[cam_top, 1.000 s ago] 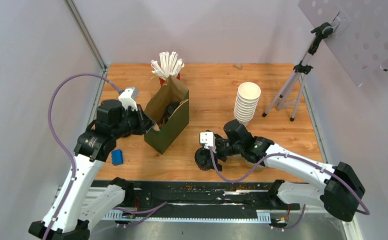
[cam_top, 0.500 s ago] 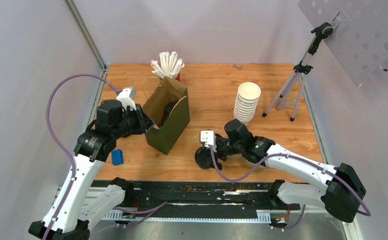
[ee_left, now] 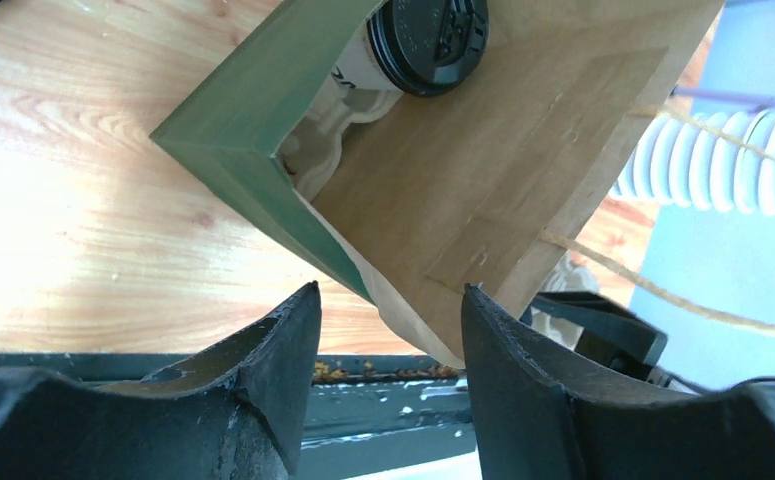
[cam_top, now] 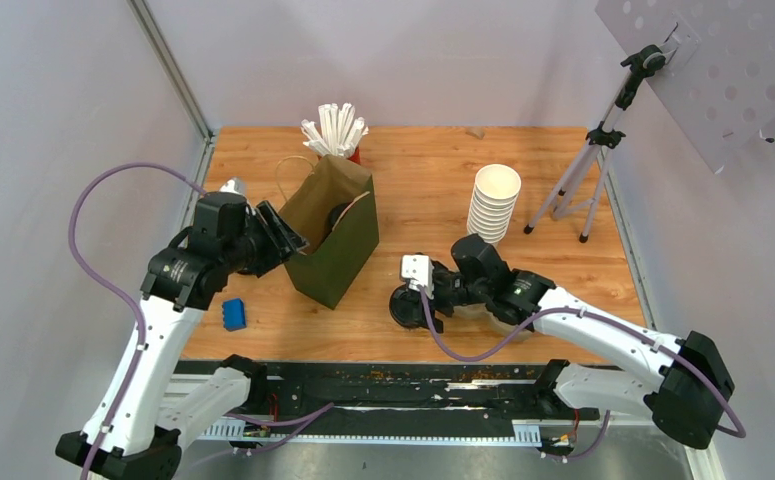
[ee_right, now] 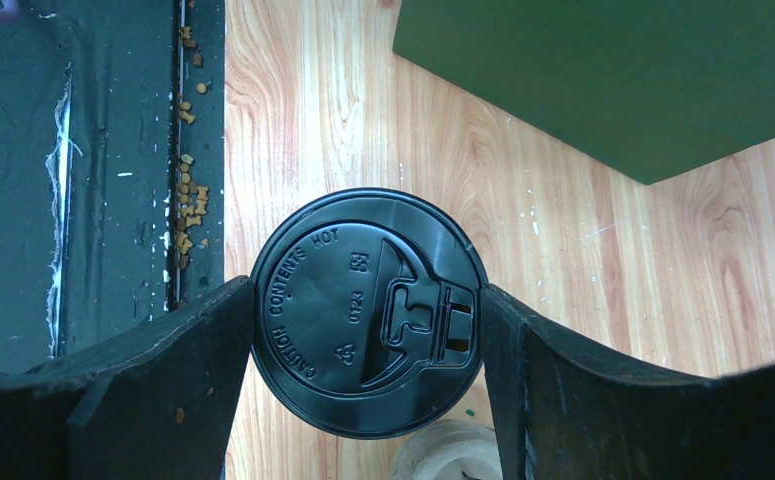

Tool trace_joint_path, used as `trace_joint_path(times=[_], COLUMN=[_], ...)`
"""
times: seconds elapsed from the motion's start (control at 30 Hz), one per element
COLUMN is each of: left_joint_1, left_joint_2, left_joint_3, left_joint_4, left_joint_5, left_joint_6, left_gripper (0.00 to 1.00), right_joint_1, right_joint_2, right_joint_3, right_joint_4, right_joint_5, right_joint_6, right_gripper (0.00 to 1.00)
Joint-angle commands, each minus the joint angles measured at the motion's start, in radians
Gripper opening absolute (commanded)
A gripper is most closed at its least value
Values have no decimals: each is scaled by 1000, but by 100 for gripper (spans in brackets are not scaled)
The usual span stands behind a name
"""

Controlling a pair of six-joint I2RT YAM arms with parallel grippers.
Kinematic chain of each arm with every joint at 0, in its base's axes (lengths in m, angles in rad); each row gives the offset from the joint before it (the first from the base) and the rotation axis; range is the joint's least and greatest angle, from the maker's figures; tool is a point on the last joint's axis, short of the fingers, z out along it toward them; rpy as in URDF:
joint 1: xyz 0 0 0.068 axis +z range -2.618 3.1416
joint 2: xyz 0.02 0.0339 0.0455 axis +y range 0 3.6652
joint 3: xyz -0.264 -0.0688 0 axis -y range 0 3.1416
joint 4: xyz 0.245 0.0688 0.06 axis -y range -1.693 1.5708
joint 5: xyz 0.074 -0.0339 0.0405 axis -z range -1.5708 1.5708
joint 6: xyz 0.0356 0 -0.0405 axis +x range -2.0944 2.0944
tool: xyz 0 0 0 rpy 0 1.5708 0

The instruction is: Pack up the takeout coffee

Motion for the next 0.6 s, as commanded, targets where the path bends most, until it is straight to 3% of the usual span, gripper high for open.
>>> trace_joint_path(times=[0.0, 0.13, 0.33, 0.47, 0.5, 0.57], left_joint_1=[-2, -2, -2, -2, -2, -2], left_joint_2=[13, -7, 21, 52, 59, 78], left_joint_3=[99, 78, 42, 46, 53, 74], left_joint_4=[-122, -129, -72, -26, -16, 0], left_joint_5=[-102, -178, -151, -120, -116, -104], left_joint_6=[-147, -213, -184, -121, -106, -59], left_gripper=[62, 56, 44, 21, 23, 17], right_joint_1=[-2, -2, -2, -2, -3, -3], right_joint_2=[-41, -50, -67, -70, -71, -69], right_joint_3=[47, 42, 76, 136, 155, 210], right_joint_4=[12, 23, -1, -52, -65, -94], right_joint_5=[7, 16, 54, 121, 147, 206], right_joint_6=[-21, -10, 11, 36, 48, 71], right_gripper=[73, 73, 72, 72, 72, 72])
